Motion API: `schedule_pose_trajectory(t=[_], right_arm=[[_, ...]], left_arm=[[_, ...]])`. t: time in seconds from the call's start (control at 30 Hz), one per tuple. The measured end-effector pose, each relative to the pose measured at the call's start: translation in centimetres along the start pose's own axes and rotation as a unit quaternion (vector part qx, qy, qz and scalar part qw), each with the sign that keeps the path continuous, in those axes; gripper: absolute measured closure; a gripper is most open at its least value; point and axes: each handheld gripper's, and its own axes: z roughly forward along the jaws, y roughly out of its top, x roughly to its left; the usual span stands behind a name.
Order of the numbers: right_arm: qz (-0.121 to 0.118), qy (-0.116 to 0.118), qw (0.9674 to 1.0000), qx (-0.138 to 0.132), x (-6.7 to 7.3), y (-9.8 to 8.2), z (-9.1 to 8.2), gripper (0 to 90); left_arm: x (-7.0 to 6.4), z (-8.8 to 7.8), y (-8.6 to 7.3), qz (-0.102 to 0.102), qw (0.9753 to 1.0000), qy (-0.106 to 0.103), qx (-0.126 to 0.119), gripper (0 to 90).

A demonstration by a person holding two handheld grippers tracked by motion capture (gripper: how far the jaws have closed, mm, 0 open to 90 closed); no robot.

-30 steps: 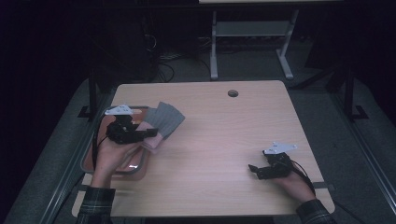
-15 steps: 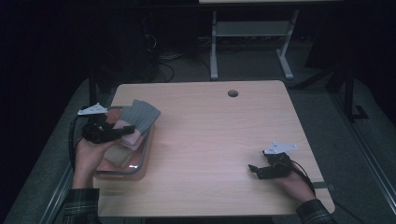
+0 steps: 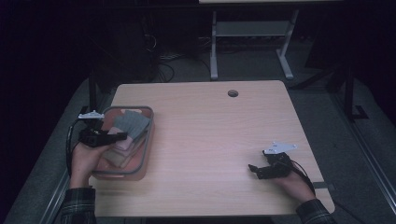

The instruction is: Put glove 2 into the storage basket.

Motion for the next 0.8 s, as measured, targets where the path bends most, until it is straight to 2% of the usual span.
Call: schedule_pose_trajectory(t=[0.2, 0.33, 0.5, 0.57, 0.8], right_arm=[[0.001, 0.0, 1.0, 0.001, 0.0, 0.0, 0.0, 15.5], [0.002, 0.001, 1.0, 0.001, 0.0, 0.0, 0.0, 15.5], [0.003, 0.001, 1.0, 0.002, 0.1, 0.0, 0.0, 15.6], [0.003, 0.001, 1.0, 0.002, 0.1, 0.0, 0.0, 15.5], [0.003, 0.001, 1.0, 0.002, 0.1, 0.0, 0.0, 15.5]], left_arm=[[0.3, 1.1, -0.3, -0.007, 0.9998, 0.002, 0.02, 64.4], [0.3, 2.0, -0.5, -0.004, 0.9992, 0.001, 0.039, 63.6], [0.2, 2.2, -0.5, 0.001, 0.9991, 0.006, 0.041, 61.0], [0.3, 2.1, -0.5, -0.003, 0.9993, 0.007, 0.036, 56.6], [0.7, 1.7, -0.6, -0.006, 0.999, 0.041, 0.016, 34.0]])
